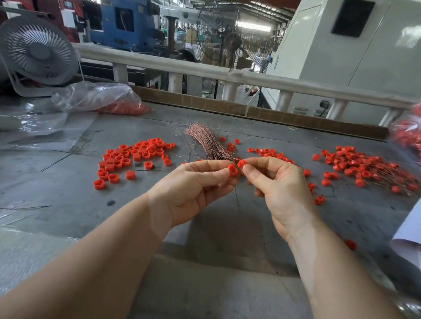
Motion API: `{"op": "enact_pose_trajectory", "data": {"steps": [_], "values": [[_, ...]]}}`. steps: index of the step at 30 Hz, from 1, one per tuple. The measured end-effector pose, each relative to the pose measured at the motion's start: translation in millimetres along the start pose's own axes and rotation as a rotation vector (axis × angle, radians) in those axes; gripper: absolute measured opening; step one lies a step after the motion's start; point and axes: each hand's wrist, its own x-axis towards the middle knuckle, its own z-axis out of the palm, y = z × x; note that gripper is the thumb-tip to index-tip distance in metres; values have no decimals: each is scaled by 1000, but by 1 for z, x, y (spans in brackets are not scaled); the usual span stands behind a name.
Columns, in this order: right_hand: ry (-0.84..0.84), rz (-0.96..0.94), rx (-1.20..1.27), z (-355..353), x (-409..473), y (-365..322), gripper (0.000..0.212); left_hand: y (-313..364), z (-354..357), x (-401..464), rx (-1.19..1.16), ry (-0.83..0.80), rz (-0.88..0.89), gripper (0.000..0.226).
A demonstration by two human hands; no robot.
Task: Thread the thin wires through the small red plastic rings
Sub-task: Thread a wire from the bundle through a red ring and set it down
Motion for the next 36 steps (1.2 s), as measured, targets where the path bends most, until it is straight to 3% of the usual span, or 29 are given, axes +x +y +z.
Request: {"op": "enact_pose_trajectory", "data": {"steps": [27,36], "values": [[15,-69,54,0,1,-1,19,1,-1,0,-8,11,1,16],[-4,-98,23,0,1,0,29,1,-1,0,-10,18,3,14]]}}
